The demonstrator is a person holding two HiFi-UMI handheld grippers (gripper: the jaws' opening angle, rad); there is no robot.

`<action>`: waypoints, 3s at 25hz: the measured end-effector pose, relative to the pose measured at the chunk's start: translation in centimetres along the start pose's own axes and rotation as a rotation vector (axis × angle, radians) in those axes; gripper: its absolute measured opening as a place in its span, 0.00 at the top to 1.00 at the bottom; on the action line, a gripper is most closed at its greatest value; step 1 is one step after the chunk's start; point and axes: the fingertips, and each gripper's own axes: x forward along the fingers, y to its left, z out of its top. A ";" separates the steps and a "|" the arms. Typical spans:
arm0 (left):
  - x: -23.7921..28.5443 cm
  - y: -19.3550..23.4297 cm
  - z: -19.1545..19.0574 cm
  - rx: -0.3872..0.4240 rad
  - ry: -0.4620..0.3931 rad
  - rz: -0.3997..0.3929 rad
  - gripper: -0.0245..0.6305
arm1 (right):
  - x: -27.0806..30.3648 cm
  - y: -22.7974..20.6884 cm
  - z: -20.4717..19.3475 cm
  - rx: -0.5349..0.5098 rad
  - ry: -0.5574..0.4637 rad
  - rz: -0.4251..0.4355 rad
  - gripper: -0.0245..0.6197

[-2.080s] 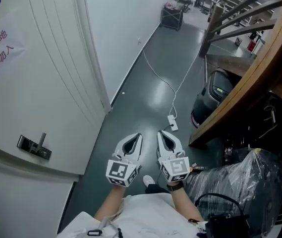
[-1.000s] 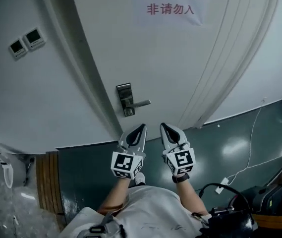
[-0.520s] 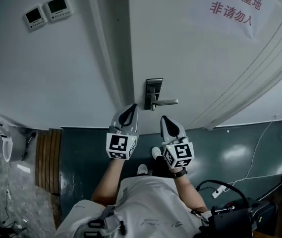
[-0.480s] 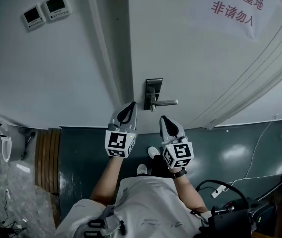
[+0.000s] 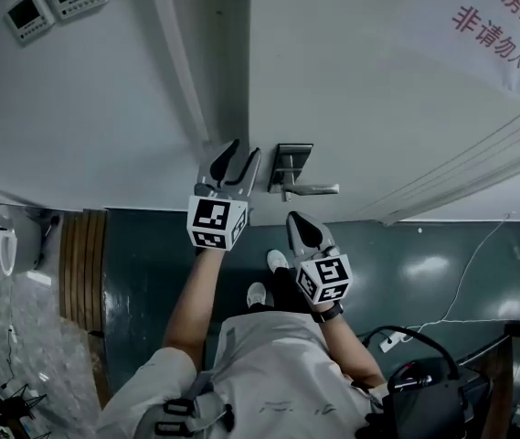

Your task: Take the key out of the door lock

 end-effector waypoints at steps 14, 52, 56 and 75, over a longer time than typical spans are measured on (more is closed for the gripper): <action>1.3 -0.7 0.2 0.007 -0.021 -0.066 0.78 | 5.2 -5.6 -7.0 0.655 -0.020 0.066 0.64; -6.8 -8.1 -0.6 -0.012 -0.014 0.018 0.89 | -10.1 -4.0 -1.2 0.484 -0.141 0.063 0.93; -10.2 -12.6 -1.6 -0.034 -0.002 0.038 0.96 | -13.7 -3.9 2.6 0.300 -0.222 0.061 0.93; -20.5 -25.8 1.6 0.047 -0.029 0.093 0.96 | -25.2 0.8 6.9 0.018 -0.290 0.098 0.93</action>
